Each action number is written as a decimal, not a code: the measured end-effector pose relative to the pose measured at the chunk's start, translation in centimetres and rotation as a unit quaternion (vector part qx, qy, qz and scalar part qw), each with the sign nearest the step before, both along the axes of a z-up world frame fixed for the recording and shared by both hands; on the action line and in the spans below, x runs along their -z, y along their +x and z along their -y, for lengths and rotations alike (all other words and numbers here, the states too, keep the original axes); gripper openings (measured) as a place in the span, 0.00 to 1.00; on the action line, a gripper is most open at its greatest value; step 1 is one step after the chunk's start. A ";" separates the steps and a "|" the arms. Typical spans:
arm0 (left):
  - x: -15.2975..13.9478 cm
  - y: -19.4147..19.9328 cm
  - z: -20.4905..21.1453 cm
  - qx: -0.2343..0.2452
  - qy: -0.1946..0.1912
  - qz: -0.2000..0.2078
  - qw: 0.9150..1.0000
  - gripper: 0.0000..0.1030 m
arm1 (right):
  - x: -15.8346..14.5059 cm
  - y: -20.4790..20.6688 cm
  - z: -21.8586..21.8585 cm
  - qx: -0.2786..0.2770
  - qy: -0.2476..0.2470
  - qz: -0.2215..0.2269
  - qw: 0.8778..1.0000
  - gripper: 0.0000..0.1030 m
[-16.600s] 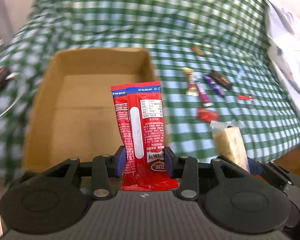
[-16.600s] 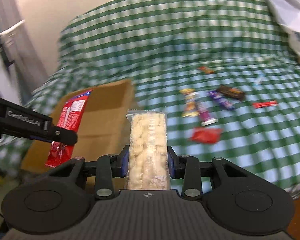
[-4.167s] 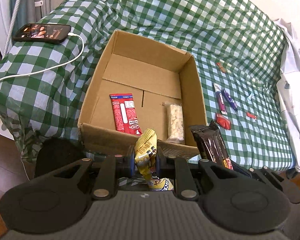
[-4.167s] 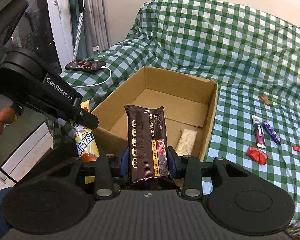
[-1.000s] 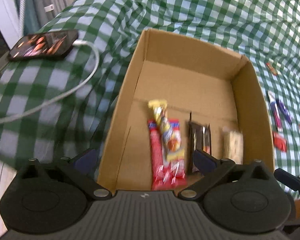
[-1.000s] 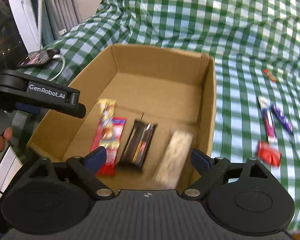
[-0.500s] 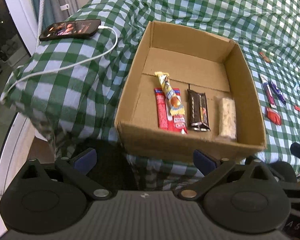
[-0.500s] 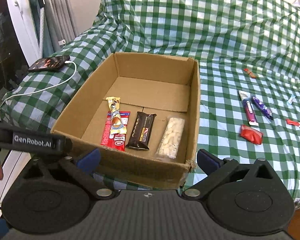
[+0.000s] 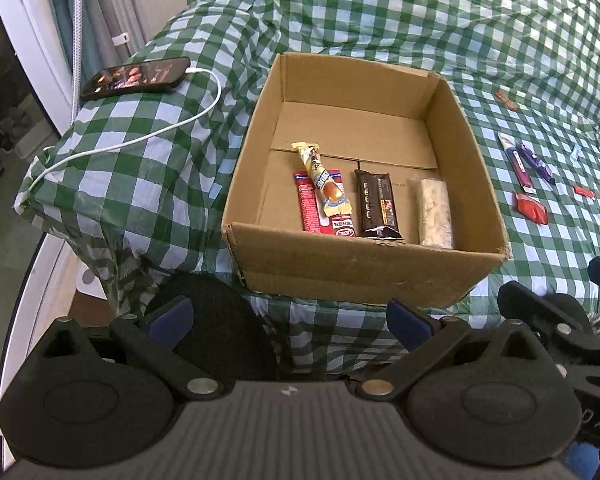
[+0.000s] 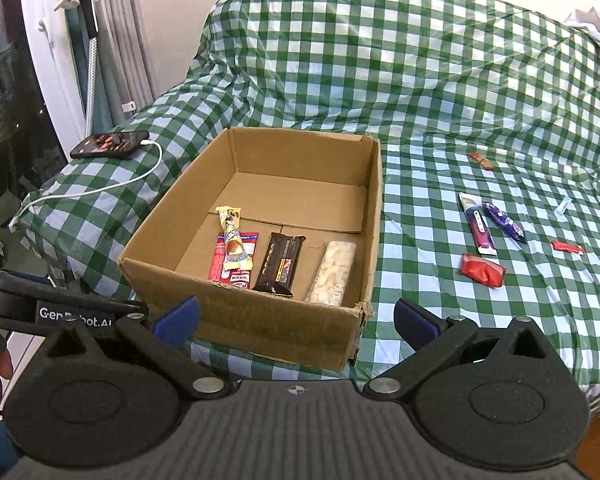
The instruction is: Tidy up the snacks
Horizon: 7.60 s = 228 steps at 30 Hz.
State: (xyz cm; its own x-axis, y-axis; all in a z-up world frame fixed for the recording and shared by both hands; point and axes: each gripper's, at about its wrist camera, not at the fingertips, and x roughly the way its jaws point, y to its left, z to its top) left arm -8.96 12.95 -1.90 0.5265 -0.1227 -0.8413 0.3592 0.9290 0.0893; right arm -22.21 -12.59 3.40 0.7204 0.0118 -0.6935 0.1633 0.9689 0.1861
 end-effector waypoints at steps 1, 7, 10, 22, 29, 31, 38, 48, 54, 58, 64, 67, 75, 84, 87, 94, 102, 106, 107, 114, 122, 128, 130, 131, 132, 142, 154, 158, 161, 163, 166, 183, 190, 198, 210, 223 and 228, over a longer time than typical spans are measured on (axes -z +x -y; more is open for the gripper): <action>-0.1 -0.1 0.0 0.001 0.000 0.001 1.000 1.00 | 0.0 -0.1 0.0 0.002 0.001 0.002 1.000 0.99; -0.4 -0.8 0.0 0.003 0.002 0.006 1.000 1.00 | -0.2 -0.9 0.2 0.006 0.005 0.010 1.000 0.99; -0.4 -0.8 0.0 0.004 0.002 0.006 1.000 1.00 | -0.3 -1.1 0.2 0.006 0.006 0.012 1.000 0.99; -0.7 -1.4 0.2 0.009 0.006 0.009 1.000 1.00 | -0.5 -1.4 0.5 0.010 0.008 0.017 1.000 0.99; -0.5 -1.3 0.3 0.011 0.009 0.007 1.000 1.00 | -0.4 -1.4 0.6 0.010 0.009 0.016 1.000 0.99; -0.4 -1.2 0.3 0.011 0.010 0.006 1.000 1.00 | -0.3 -1.5 0.5 0.012 0.010 0.014 1.000 0.99; -0.2 -1.0 0.4 0.014 0.014 0.002 1.000 1.00 | -0.1 -1.4 0.4 0.013 0.013 0.009 1.000 0.99; 0.0 -0.8 0.5 0.015 0.019 -0.003 1.000 1.00 | 0.0 -1.2 0.6 0.013 0.014 0.007 1.000 0.99; 0.2 -0.7 0.6 0.018 0.022 -0.006 1.000 1.00 | 0.1 -1.2 0.7 0.013 0.016 0.006 1.000 0.99; 0.3 -0.7 0.8 0.020 0.026 -0.007 0.999 1.00 | 0.5 -1.3 0.7 0.015 0.021 0.003 1.000 0.99; 0.7 -0.5 1.0 0.022 0.033 -0.012 0.999 1.00 | 1.0 -1.4 1.0 0.019 0.027 0.000 0.999 0.99; 0.8 -0.4 1.4 0.025 0.039 -0.012 0.999 1.00 | 1.3 -1.4 1.4 0.027 0.034 -0.002 0.999 0.99; 0.8 0.0 3.1 0.037 0.060 -0.006 0.997 1.00 | 1.8 -1.3 3.3 0.050 0.051 -0.002 0.997 0.99; 0.1 0.0 9.8 0.090 0.066 -0.010 0.994 1.00 | 3.0 -2.5 9.6 0.130 0.053 0.000 0.990 0.99; -0.1 0.0 13.1 0.114 0.062 -0.018 0.991 1.00 | 4.1 -3.2 12.9 0.170 0.054 -0.010 0.984 0.99; 0.1 1.4 22.7 0.165 0.053 -0.035 0.984 1.00 | 6.4 -4.1 20.5 0.243 0.045 -0.024 0.969 0.99; 3.2 8.1 35.8 0.164 0.047 -0.064 0.983 1.00 | 9.5 1.8 28.2 0.246 0.014 -0.025 0.969 0.99; 7.4 12.3 41.9 0.147 0.058 -0.089 0.983 1.00 | 13.1 6.5 32.1 0.225 -0.009 -0.034 0.974 0.99; 8.6 13.3 43.4 0.146 0.059 -0.098 0.983 1.00 | 14.4 7.8 33.1 0.217 -0.015 -0.040 0.975 0.99; 15.6 19.5 50.3 0.125 0.055 -0.145 0.980 1.00 | 21.1 15.6 37.7 0.158 -0.033 -0.060 0.985 0.99; 20.3 22.4 52.7 0.123 0.064 -0.174 0.975 1.00 | 25.7 21.3 38.9 0.104 -0.055 -0.062 0.991 0.99; 19.5 21.8 51.9 0.127 0.056 -0.146 0.980 0.72 | 26.3 21.4 38.4 0.092 -0.067 -0.027 0.993 0.79; 18.3 21.1 51.9 0.142 0.046 -0.128 0.980 0.25 | 25.8 20.8 37.7 0.068 -0.076 -0.013 0.995 0.43; 18.0 21.0 51.9 0.151 0.047 -0.129 0.979 0.22 | 25.5 20.6 37.3 0.053 -0.082 -0.014 0.995 0.25; 17.8 20.9 51.6 0.153 0.042 -0.136 0.978 0.21 | 25.3 20.5 37.0 0.042 -0.084 -0.018 0.995 0.25; 9.7 18.4 45.4 0.175 -0.026 -0.105 0.979 0.20 | 19.4 17.2 36.1 0.105 -0.073 -0.005 0.992 0.25; -1.4 8.4 29.9 0.184 -0.083 -0.066 0.977 0.20 | 6.7 6.8 25.3 0.093 0.003 0.086 0.992 0.25; -3.4 6.0 22.5 0.154 -0.078 -0.056 0.983 0.20 | 4.0 3.6 19.8 0.062 0.034 0.092 0.993 0.25; -4.3 5.3 16.5 0.121 -0.076 -0.051 0.988 0.20 | 2.8 1.8 15.7 0.029 0.054 0.085 0.994 0.25; -4.4 5.0 13.0 0.099 -0.073 -0.046 0.991 0.20 | 2.1 0.8 12.8 0.005 0.061 0.080 0.995 0.25; -4.6 3.9 8.5 0.072 -0.066 -0.030 0.995 0.20 | 1.0 -0.3 8.7 -0.030 0.067 0.071 0.995 0.25; -4.5 -1.3 -0.6 0.060 -0.115 -0.012 0.991 0.20 | -2.6 -3.5 -0.8 -0.093 -0.005 0.079 0.993 0.25; -4.7 -1.7 -1.6 0.055 -0.130 -0.010 0.990 0.20 | -3.1 -4.1 -1.6 -0.098 -0.021 0.082 0.992 0.25; -4.8 -1.6 -2.0 0.054 -0.137 -0.008 0.989 0.20 | -3.1 -4.3 -1.7 -0.102 -0.027 0.083 0.991 0.25; -4.3 -1.1 -2.0 0.050 -0.135 -0.015 0.989 0.20 | -2.7 -4.2 -1.6 -0.104 -0.024 0.074 0.991 0.25; -3.6 -0.2 -1.6 0.047 -0.132 -0.024 0.990 0.20 | -1.9 -2.7 -1.2 -0.108 -0.020 0.057 0.992 0.25; -3.3 0.4 -1.4 0.044 -0.133 -0.030 0.990 0.20 | -1.5 -2.2 -1.0 -0.108 -0.019 0.050 0.993 0.25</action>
